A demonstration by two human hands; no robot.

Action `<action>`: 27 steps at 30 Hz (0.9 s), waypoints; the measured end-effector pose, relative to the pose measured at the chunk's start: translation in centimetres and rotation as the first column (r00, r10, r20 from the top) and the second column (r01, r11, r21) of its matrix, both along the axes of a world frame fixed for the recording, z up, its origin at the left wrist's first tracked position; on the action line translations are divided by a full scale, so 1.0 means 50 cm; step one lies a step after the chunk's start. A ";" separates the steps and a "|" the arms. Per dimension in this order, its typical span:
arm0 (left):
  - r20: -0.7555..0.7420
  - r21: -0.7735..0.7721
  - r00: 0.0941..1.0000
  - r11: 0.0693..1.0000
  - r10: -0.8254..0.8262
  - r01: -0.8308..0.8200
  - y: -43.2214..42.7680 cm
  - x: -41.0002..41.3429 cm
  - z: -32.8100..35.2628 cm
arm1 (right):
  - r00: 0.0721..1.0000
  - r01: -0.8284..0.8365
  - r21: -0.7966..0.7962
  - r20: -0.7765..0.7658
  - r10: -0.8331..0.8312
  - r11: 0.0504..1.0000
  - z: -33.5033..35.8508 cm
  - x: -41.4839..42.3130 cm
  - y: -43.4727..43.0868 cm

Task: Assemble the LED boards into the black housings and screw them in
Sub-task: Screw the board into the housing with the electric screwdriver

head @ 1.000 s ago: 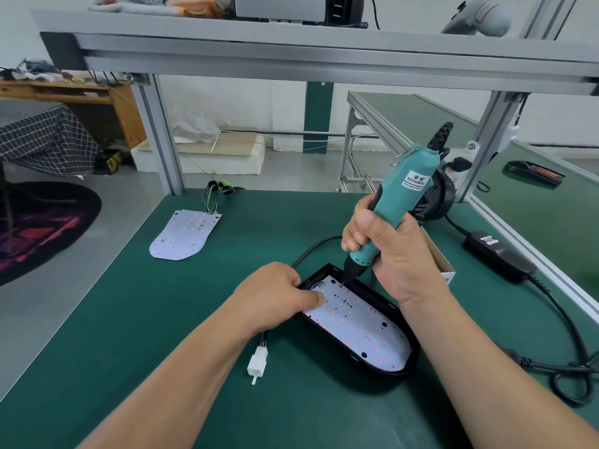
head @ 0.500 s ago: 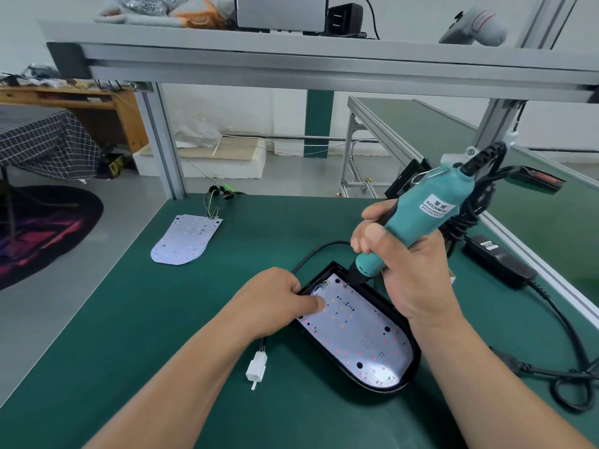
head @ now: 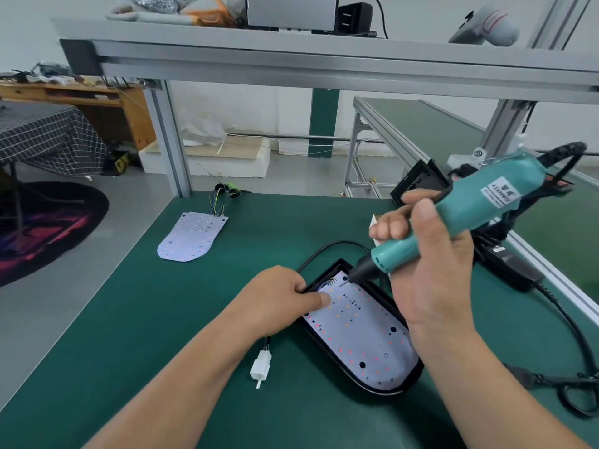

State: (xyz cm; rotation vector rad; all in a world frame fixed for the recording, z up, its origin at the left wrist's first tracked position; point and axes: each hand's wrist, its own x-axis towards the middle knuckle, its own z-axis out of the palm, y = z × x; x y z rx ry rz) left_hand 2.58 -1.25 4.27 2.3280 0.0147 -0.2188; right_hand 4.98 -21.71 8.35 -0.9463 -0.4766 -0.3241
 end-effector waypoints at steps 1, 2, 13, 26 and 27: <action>0.013 -0.021 1.000 1.000 0.016 -0.016 0.002 -0.001 0.002 | 0.998 -0.029 0.058 -0.062 0.033 0.998 -0.003 0.004 -0.003; 0.021 -0.068 0.998 0.996 0.054 -0.052 0.004 -0.001 0.003 | 0.991 -0.044 0.113 -0.124 0.058 0.993 -0.006 0.008 -0.008; -0.129 -0.896 0.990 0.420 0.057 -0.141 0.008 -0.015 0.029 | 0.953 -0.030 0.313 -0.278 0.122 0.949 -0.021 0.031 -0.035; -0.108 -0.858 0.991 0.510 -0.081 -0.052 -0.023 -0.039 0.031 | 0.960 -0.068 0.366 -0.230 0.161 0.928 -0.003 0.017 -0.035; -0.113 -0.864 0.989 0.501 -0.100 -0.048 -0.024 -0.040 0.031 | 0.961 -0.069 0.369 -0.226 0.162 0.927 -0.002 0.016 -0.036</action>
